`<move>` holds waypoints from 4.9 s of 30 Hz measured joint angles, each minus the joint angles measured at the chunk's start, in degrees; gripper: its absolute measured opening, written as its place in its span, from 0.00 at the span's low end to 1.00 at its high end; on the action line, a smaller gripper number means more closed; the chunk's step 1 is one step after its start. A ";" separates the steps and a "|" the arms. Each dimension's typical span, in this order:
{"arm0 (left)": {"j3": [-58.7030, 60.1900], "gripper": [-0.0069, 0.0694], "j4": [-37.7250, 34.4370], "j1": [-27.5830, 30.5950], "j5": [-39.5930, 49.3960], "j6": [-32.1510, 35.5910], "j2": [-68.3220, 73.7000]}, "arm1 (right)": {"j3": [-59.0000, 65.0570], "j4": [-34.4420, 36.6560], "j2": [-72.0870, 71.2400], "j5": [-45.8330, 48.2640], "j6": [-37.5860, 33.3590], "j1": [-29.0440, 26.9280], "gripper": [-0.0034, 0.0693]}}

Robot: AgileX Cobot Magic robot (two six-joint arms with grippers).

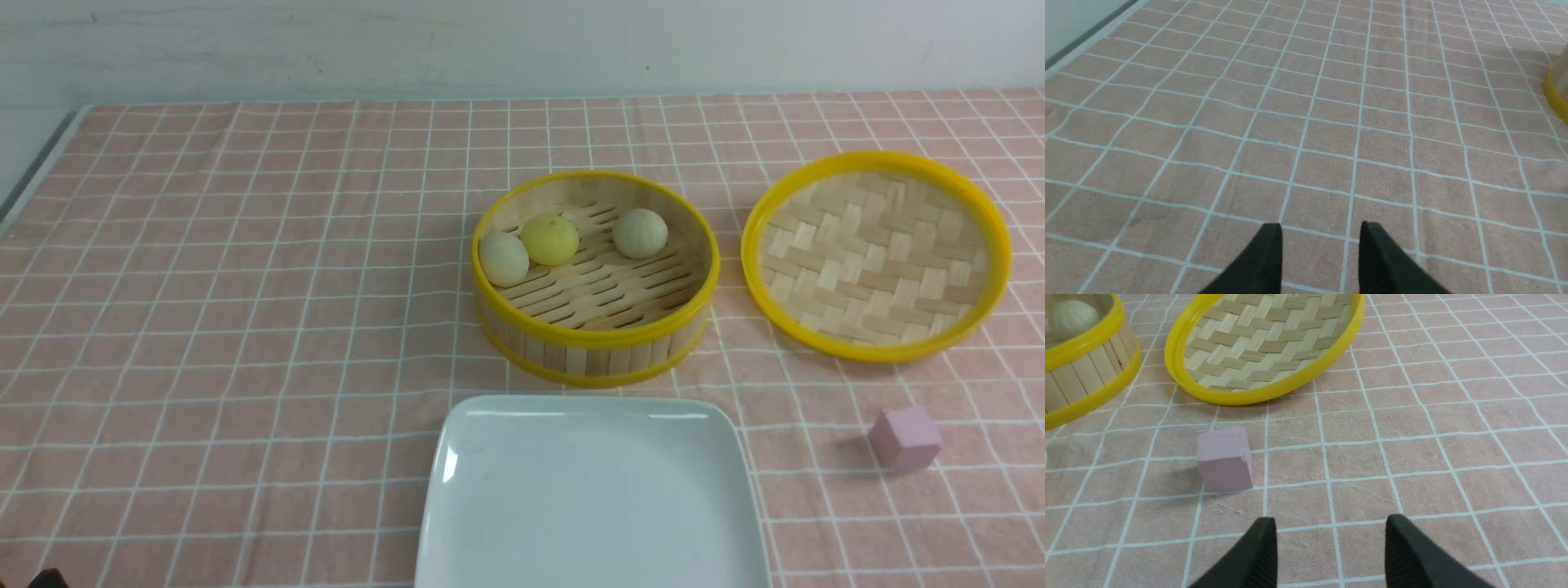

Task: Put the steamed buns into the plate on the pink tablecloth.
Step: 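Reach toward a bun in the bamboo steamer with the right gripper, then move the steamed bun from the bamboo steamer onto the white plate with the right gripper, then reach into the bamboo steamer and grasp a bun with the left gripper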

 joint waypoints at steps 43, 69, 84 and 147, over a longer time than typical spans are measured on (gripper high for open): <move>-37.56 0.09 -19.40 0.00 40.14 5.73 39.12 | -43.98 17.03 56.41 41.22 -9.67 2.99 0.04; -37.67 0.11 -25.97 0.00 35.64 12.36 45.34 | -144.08 -2.38 137.23 50.13 -0.37 27.46 0.50; -37.67 0.12 -24.98 0.00 36.49 12.36 45.34 | -147.00 -2.83 144.95 50.02 1.28 27.46 0.38; -74.79 0.18 -17.89 -25.00 30.57 -6.24 89.23 | -36.89 -9.17 42.69 43.97 8.33 32.00 0.03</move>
